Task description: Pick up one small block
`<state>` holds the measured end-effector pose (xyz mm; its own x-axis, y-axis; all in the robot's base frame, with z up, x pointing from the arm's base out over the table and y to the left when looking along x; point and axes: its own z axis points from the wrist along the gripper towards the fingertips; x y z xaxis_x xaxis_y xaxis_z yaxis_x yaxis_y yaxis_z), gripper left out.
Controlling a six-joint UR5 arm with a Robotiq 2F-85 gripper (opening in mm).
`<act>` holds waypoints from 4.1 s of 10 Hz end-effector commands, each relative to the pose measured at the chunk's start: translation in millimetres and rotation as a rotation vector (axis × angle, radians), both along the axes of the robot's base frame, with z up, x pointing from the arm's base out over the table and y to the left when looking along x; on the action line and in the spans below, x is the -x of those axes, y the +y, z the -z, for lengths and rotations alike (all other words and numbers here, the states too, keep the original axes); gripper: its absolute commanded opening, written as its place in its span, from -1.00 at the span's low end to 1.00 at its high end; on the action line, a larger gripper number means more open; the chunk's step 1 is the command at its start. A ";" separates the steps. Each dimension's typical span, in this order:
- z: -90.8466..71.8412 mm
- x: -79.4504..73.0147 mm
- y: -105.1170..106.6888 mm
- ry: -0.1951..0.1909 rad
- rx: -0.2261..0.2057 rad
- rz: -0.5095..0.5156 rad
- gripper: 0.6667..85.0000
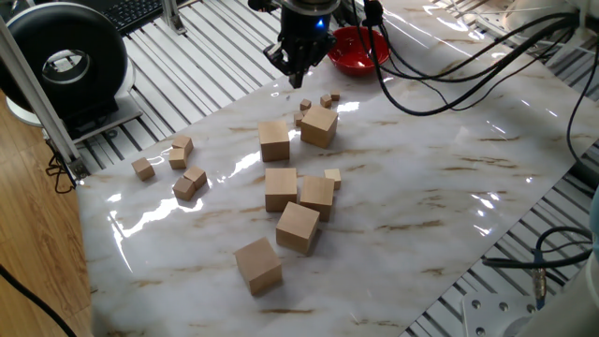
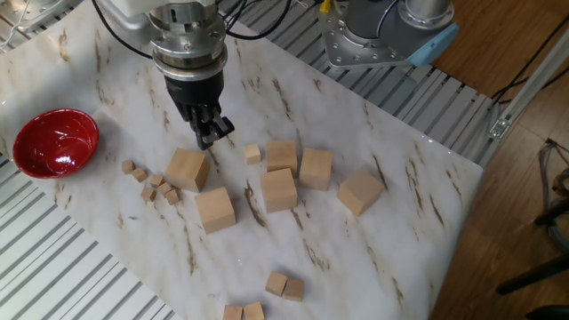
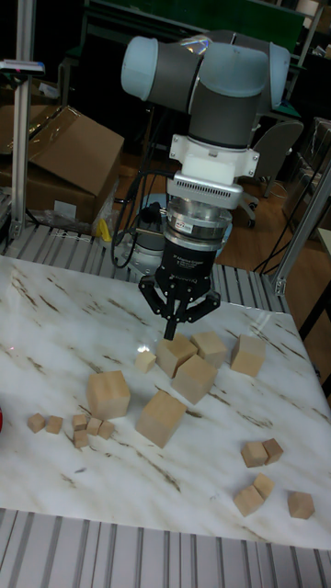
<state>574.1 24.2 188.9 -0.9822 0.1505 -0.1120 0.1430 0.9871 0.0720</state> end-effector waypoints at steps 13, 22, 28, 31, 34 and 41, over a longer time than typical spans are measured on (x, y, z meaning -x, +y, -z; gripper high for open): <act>-2.3 -9.5 -19.3 -0.037 0.076 -0.026 -0.99; 39.6 -84.6 -69.5 0.027 0.174 -0.422 -0.99; 119.7 -69.0 -45.9 -0.012 0.195 -1.078 -0.99; 140.6 -66.7 -54.6 0.027 0.213 -1.082 -0.99; 147.2 -69.7 -54.4 0.010 0.191 -1.167 -0.68; 154.7 -86.5 -49.3 -0.056 0.111 -1.228 -0.16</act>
<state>658.4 -27.1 36.2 -0.4583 -0.8844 -0.0883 -0.8837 0.4641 -0.0612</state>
